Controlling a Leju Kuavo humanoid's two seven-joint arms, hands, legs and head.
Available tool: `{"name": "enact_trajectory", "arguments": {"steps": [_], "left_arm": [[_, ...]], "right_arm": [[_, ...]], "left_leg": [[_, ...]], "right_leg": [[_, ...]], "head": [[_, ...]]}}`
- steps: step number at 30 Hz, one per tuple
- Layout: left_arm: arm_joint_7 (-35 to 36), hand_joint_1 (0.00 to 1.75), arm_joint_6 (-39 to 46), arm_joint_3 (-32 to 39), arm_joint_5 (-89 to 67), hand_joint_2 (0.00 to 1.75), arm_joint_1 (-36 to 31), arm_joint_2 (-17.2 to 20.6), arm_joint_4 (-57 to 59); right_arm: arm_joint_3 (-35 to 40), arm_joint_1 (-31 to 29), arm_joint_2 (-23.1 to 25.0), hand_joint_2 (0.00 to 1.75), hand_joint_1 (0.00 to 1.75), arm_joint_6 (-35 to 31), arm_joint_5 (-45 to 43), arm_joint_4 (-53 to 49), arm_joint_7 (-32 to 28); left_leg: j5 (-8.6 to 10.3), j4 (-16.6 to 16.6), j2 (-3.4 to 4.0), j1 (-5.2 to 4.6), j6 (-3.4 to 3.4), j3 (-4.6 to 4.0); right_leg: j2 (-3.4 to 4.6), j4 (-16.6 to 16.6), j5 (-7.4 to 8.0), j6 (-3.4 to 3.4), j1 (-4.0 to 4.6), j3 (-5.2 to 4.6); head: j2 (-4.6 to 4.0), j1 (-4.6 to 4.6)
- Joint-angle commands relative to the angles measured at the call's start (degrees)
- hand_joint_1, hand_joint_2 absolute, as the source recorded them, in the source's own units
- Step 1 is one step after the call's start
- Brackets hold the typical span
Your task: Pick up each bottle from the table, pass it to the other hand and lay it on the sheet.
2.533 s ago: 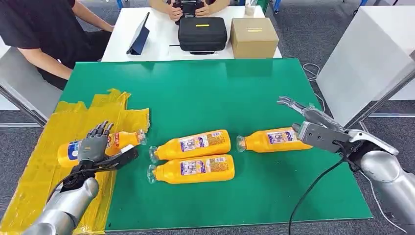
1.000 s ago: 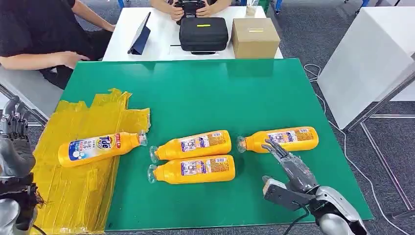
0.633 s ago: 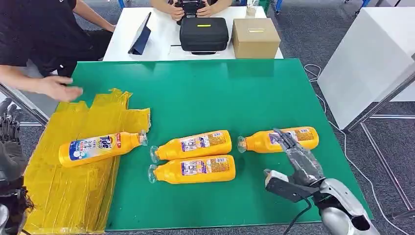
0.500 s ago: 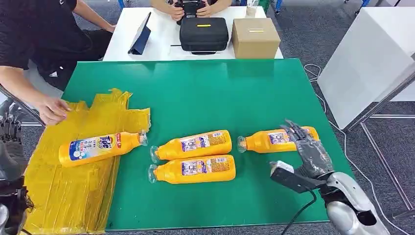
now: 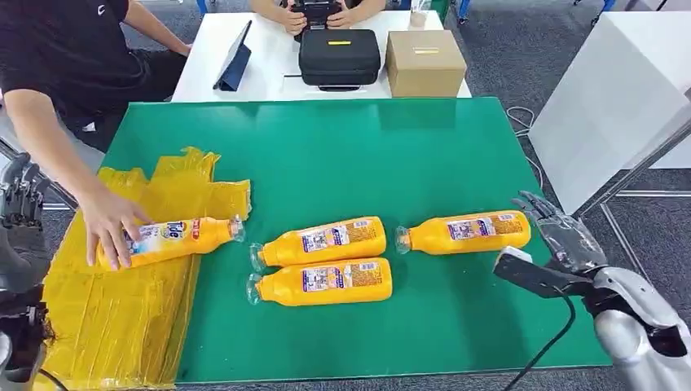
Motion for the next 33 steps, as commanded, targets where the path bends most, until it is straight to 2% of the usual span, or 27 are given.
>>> {"name": "enact_trajectory", "arguments": {"steps": [1, 3, 4, 8, 10, 14, 16, 19, 20, 21, 29, 30, 32, 33], "left_arm": [[-1.0, 0.0, 0.0, -0.1, 1.9, 0.0, 1.8, 1.9, 1.8], [-1.1, 0.0, -0.1, -0.5, 1.9, 0.0, 2.0, 1.9, 1.8], [-1.0, 0.0, -0.1, -0.8, 1.9, 0.0, 1.0, 2.1, 2.2], [-0.9, 0.0, 0.0, -0.9, 2.1, 0.0, 0.6, 2.1, 2.3], [-0.9, 0.0, 0.0, -0.9, 2.1, 0.0, 0.6, 2.1, 2.3], [-0.4, 0.0, 0.6, -0.1, 2.7, 0.0, 1.4, 1.9, 0.5], [0.0, 0.0, 0.7, 0.3, 2.7, 0.0, 1.5, 2.3, 0.2], [0.4, 0.0, 0.5, 0.9, 2.9, 0.0, 0.3, 2.7, 1.0], [0.5, 0.0, 0.3, 1.1, 3.2, 0.0, 0.3, 2.9, 1.2], [0.5, 0.0, 0.1, 1.2, 3.4, 0.0, 0.3, 3.1, 1.3], [0.5, 0.0, 0.0, 0.5, 3.4, 0.0, -0.7, 2.4, 1.7], [0.6, 0.0, -0.1, 0.3, 3.4, 0.0, -0.7, 1.9, 1.5], [0.1, 0.0, 0.0, -0.3, 2.4, 0.0, -0.2, 1.2, 0.0], [0.1, 0.0, 0.2, -0.3, 2.2, 0.0, 0.4, 1.2, -0.5]], "right_arm": [[-1.2, 1.4, -4.6, 1.75, 0.0, 1.6, -4.7, 4.1, -1.6], [-0.1, 1.9, -4.2, 1.75, 0.0, 1.6, -4.7, 4.1, -1.5], [1.0, 1.0, -4.0, 1.75, 0.0, 1.6, -4.6, 4.9, -1.1], [2.0, 0.4, -3.5, 1.75, 0.0, 1.5, -4.1, 5.3, -0.6], [2.0, 0.4, -3.5, 1.75, 0.0, 1.5, -4.1, 5.3, -0.6], [5.6, -1.5, -3.8, 1.75, 0.0, 2.4, -2.5, 5.7, 0.2], [8.0, -3.6, -4.7, 1.75, 0.0, 3.9, -2.7, 6.7, 0.3], [13.9, -11.1, -6.6, 1.75, 0.0, 5.0, -3.6, 10.1, -1.0], [14.4, -12.5, -6.5, 1.75, 0.0, 4.7, -4.8, 11.0, -0.8], [14.7, -13.2, -6.5, 1.75, 0.0, 4.6, -5.0, 11.2, -0.8], [14.2, -11.2, -7.3, 1.75, 0.0, 3.1, -6.5, 10.9, -1.0], [13.5, -9.9, -7.2, 1.75, 0.0, 2.4, -6.8, 10.4, -1.1], [10.9, -4.4, -7.6, 1.75, 0.0, 0.0, -7.0, 7.5, -1.4], [9.3, -2.3, -7.2, 1.75, 0.0, -1.0, -7.3, 6.4, -1.7]], "left_leg": [[-0.16, -0.1, 0.12, 0.08, -0.18, 0.35], [-0.21, -0.2, 0.14, 0.06, -0.23, 0.55], [-0.09, -0.1, 0.07, 0.06, -0.14, 0.29], [-0.16, -0.1, 0.08, 0.1, -0.21, 0.42], [-0.1, -0.1, 0.08, 0.06, -0.08, 0.18], [-0.12, -0.1, 0.14, 0.1, -0.1, 0.23], [-0.13, -0.1, 0.21, 0.09, -0.08, 0.23], [-0.21, 0.0, 0.35, 0.11, -0.15, 0.35], [-0.1, 0.0, 0.29, 0.07, -0.06, 0.14], [-0.2, 0.0, 0.45, 0.1, -0.14, 0.31], [-0.14, -0.1, 0.11, 0.11, -0.13, 0.41], [-0.09, 0.0, 0.11, 0.11, -0.07, 0.26], [-0.18, -0.1, -0.02, 0.13, -0.15, 0.5], [-0.07, -0.1, -0.07, 0.1, -0.06, 0.25]], "right_leg": [[0.05, -0.1, -0.11, -0.06, 0.08, 0.35], [0.06, -0.2, -0.18, -0.07, 0.06, 0.52], [0.01, -0.1, -0.08, -0.05, 0.06, 0.29], [-0.01, -0.1, -0.12, -0.08, 0.1, 0.42], [0.02, -0.1, -0.03, -0.04, 0.06, 0.17], [0.07, -0.1, -0.03, -0.04, 0.09, 0.21], [0.15, -0.1, -0.03, -0.04, 0.07, 0.19], [0.27, -0.1, -0.06, -0.06, 0.09, 0.3], [0.23, 0.0, 0.02, -0.03, 0.05, 0.09], [0.37, 0.0, -0.02, -0.05, 0.08, 0.24], [0.07, -0.1, -0.1, -0.06, 0.1, 0.4], [0.08, -0.1, -0.04, -0.04, 0.1, 0.27], [-0.08, -0.1, -0.17, -0.05, 0.12, 0.55], [-0.1, -0.1, -0.09, -0.03, 0.09, 0.29]], "head": [[0.0, -0.04], [0.02, -0.04], [0.0, -0.04], [0.0, -0.02], [0.0, -0.07], [0.0, -0.04], [0.0, -0.04], [0.0, -0.04], [0.0, -0.04], [0.0, -0.04], [0.0, -0.04], [0.0, -0.02], [0.0, -0.05], [0.0, -0.02]]}}
